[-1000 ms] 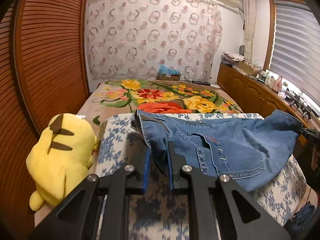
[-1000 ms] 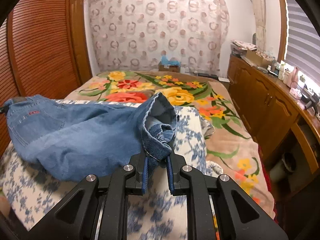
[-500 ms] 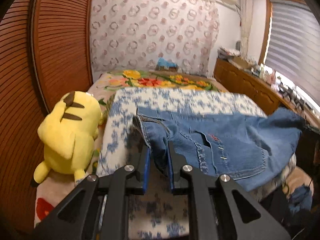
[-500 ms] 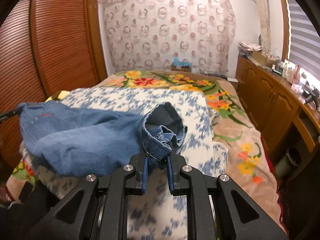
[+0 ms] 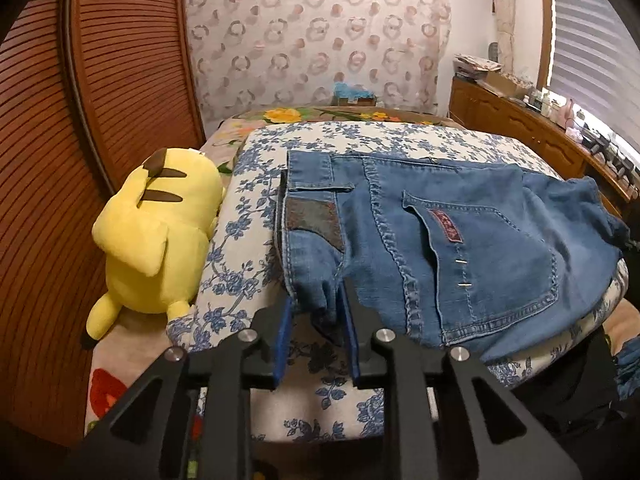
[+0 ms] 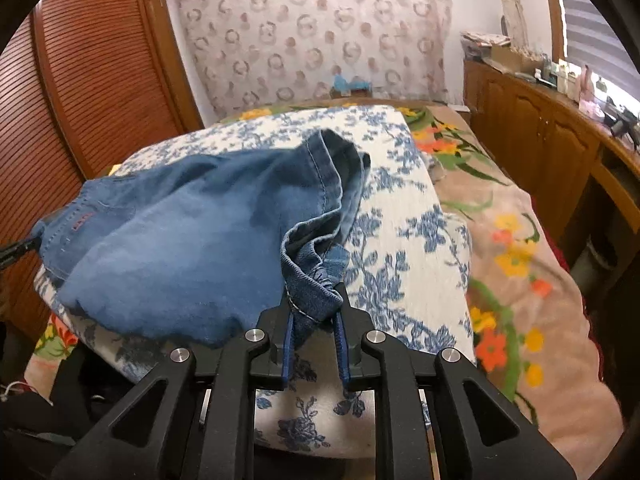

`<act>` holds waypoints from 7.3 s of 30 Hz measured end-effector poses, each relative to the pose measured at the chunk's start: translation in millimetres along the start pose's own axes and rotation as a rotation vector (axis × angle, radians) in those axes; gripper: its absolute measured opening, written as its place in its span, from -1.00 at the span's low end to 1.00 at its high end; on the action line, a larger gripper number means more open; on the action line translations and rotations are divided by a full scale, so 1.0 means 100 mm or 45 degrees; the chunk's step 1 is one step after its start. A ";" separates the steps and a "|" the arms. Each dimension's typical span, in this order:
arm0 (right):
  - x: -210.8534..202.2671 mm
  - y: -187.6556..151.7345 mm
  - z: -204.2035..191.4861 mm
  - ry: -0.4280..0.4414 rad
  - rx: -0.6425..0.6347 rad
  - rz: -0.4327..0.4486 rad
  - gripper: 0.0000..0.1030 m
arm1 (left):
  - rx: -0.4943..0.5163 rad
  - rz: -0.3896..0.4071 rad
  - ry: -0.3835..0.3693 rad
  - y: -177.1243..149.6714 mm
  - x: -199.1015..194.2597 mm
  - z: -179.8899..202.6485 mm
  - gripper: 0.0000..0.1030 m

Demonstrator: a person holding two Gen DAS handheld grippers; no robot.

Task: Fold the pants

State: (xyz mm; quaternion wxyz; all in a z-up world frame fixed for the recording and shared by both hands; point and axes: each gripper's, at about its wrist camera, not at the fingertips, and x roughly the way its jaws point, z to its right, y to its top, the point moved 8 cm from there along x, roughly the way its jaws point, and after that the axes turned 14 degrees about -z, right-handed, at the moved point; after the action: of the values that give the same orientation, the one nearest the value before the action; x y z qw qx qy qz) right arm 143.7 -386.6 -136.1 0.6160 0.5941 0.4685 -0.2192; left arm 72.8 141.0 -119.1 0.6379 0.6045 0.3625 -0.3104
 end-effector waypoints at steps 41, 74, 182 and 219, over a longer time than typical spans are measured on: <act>-0.17 -0.03 -0.13 -0.020 0.043 0.042 -0.37 | 0.154 0.087 -0.127 0.21 -0.35 0.81 0.23; -0.34 0.58 -1.32 0.176 -0.383 0.138 -0.99 | 0.218 -0.101 -0.316 0.03 0.33 1.59 0.23; 0.58 1.82 -2.50 0.134 -0.536 -0.091 -0.17 | 0.030 0.146 -0.363 0.43 -0.21 0.92 0.23; 0.77 2.09 -3.37 0.432 -0.620 -0.028 -0.97 | 0.110 0.199 -0.353 0.35 -0.78 0.44 -1.00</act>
State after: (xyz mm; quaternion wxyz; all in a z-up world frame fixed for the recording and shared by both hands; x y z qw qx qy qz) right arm 246.1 -7.3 -41.8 0.6509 0.4519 0.6101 -0.0047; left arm 63.6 96.7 -34.7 0.6774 0.6090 0.2093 -0.3556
